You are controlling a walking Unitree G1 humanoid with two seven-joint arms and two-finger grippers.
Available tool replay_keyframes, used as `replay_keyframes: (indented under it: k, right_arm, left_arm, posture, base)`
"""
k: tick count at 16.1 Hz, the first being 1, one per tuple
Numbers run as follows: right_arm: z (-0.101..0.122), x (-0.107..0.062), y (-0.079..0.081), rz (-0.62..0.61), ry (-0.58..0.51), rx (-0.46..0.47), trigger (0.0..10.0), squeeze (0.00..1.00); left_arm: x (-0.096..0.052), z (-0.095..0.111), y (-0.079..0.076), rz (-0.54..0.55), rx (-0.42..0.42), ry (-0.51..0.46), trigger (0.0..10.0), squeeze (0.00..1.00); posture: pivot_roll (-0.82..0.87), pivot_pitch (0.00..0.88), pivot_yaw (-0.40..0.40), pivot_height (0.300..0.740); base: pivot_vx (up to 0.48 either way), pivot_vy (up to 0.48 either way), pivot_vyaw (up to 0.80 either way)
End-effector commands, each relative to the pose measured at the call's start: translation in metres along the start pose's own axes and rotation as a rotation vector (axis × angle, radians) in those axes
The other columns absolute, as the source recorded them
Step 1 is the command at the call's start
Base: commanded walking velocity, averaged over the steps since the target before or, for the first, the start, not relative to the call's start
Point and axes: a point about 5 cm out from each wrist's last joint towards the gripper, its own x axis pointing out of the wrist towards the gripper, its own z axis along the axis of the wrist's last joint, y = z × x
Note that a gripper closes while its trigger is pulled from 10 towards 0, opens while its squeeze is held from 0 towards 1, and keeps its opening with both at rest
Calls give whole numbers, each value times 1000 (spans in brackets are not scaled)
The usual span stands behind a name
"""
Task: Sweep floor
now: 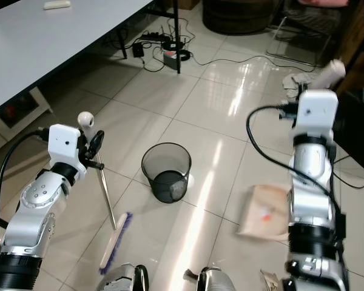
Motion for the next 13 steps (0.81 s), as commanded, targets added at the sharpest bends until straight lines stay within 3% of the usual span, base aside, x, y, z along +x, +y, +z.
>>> replay_keyframes:
  k: [1, 4, 6, 13]
  right_arm:
    - [18, 3, -3, -13, -60, 54, 10000, 0]
    - [7, -12, 10, 10, 39, 163, 10000, 0]
    - [2, -20, 19, 31, 54, 166, 10000, 0]
    - [0, -34, 32, 67, 113, 209, 10000, 0]
  left_arm:
    - [-1, 3, 2, 4, 11, -20, 10000, 0]
    - [0, 5, 1, 7, 12, -26, 10000, 0]
    - [0, 5, 0, 1, 11, -27, 10000, 0]
    - [4, 6, -2, -18, 19, -29, 10000, 0]
  posture:
    - [-11, 55, 57, 740]
    - [-6, 59, 56, 740]
    - [-3, 62, 57, 740]
    - [-2, 60, 64, 740]
  base:
    - [0, 0, 0]
    - [0, 0, 0]
    - [0, 0, 0]
    - [-294, 0, 0]
